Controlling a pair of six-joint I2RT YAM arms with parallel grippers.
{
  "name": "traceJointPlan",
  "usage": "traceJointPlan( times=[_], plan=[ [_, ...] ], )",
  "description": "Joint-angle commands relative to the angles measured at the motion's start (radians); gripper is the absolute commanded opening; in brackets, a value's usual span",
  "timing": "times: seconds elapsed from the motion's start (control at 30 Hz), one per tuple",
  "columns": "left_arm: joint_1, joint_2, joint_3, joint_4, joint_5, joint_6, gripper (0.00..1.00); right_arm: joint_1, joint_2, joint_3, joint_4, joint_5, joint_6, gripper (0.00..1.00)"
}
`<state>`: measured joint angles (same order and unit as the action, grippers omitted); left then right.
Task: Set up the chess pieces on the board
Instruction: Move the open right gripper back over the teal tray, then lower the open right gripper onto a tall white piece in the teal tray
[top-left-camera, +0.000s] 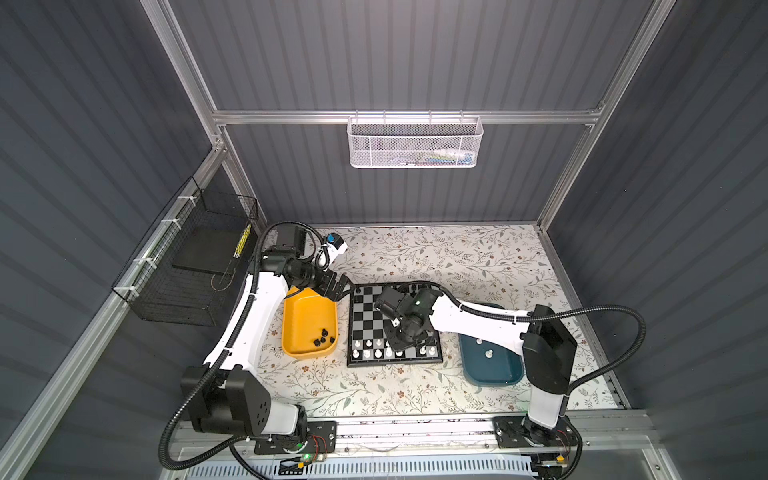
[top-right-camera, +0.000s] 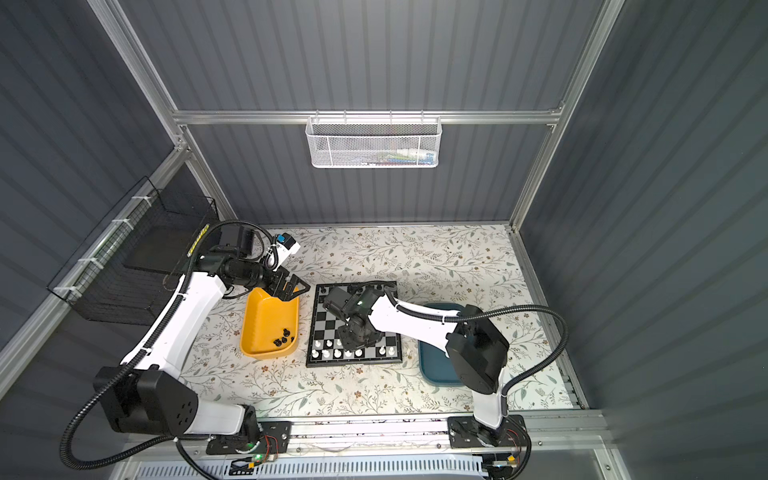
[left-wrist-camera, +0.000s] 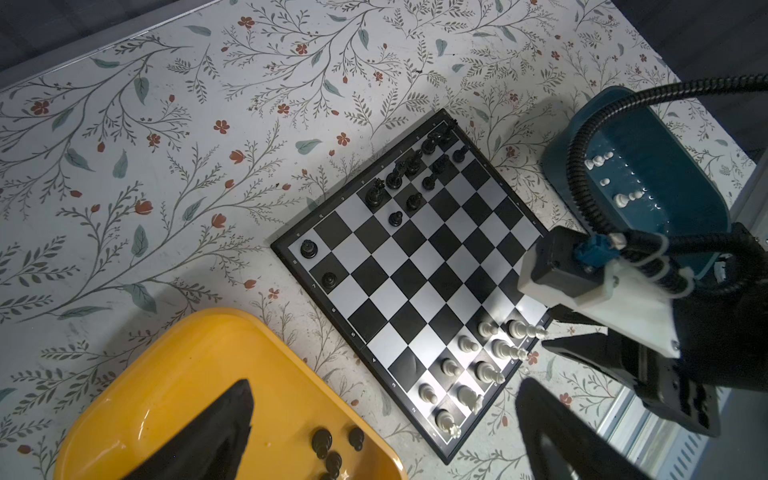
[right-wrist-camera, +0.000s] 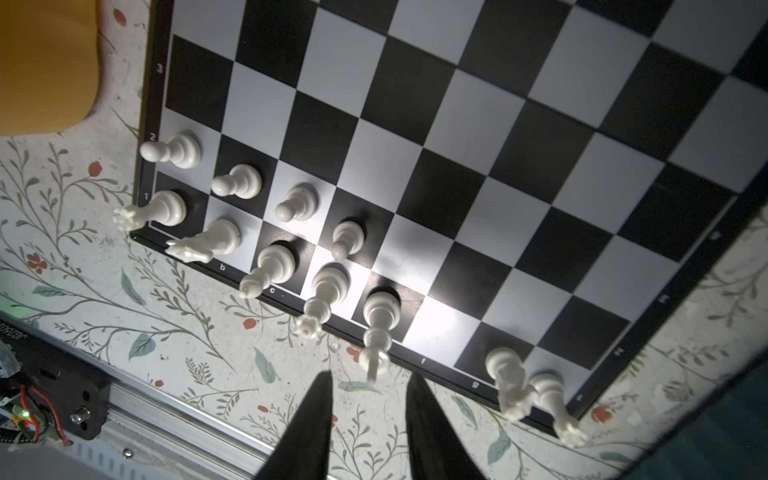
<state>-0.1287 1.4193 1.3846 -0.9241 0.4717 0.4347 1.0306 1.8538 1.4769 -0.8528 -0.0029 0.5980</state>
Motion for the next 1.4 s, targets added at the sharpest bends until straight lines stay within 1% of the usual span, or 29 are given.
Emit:
traceJointPlan(
  times=[0.0,0.17,0.2,0.27,0.5,0.63,0.73,0.9,0.93,0.97,1.13,1.3,1.37],
  plan=[
    [0.001,-0.002,0.017,-0.026,0.0,0.017,0.99,0.004,-0.079,0.04,-0.083,0.066,-0.017,0.33],
    [0.002,0.005,0.021,-0.045,0.011,0.029,0.99,-0.017,-0.196,-0.001,-0.146,0.149,0.006,0.31],
    [0.001,0.005,0.054,-0.046,0.01,0.032,1.0,-0.032,-0.225,-0.027,-0.148,0.152,0.011,0.3],
    [0.001,0.008,0.062,-0.051,0.013,0.039,1.0,-0.07,-0.282,-0.08,-0.152,0.157,0.028,0.29],
    [-0.002,0.041,0.093,-0.077,0.04,0.056,0.99,-0.28,-0.522,-0.343,-0.126,0.136,0.064,0.29],
    [-0.008,0.055,0.107,-0.084,0.045,0.061,0.99,-0.373,-0.63,-0.459,-0.129,0.135,0.075,0.3],
    [-0.009,0.058,0.111,-0.084,0.065,0.059,0.99,-0.446,-0.703,-0.538,-0.111,0.106,0.082,0.3],
    [-0.015,0.061,0.1,-0.125,0.106,0.069,0.99,-0.52,-0.728,-0.612,-0.089,0.08,0.086,0.3],
    [-0.017,0.062,0.104,-0.135,0.109,0.073,1.0,-0.527,-0.728,-0.619,-0.089,0.084,0.087,0.3],
    [-0.018,0.06,0.111,-0.145,0.114,0.082,1.0,-0.533,-0.758,-0.627,-0.085,0.088,0.09,0.3],
    [-0.02,0.063,0.143,-0.179,0.119,0.097,1.0,-0.559,-0.772,-0.667,-0.044,0.076,0.092,0.31],
    [-0.02,0.055,0.103,-0.151,0.13,0.091,1.0,-0.588,-0.777,-0.695,-0.043,0.062,0.071,0.3],
    [-0.02,0.047,0.092,-0.15,0.13,0.09,1.0,-0.59,-0.782,-0.696,-0.048,0.075,0.064,0.31]
  ],
)
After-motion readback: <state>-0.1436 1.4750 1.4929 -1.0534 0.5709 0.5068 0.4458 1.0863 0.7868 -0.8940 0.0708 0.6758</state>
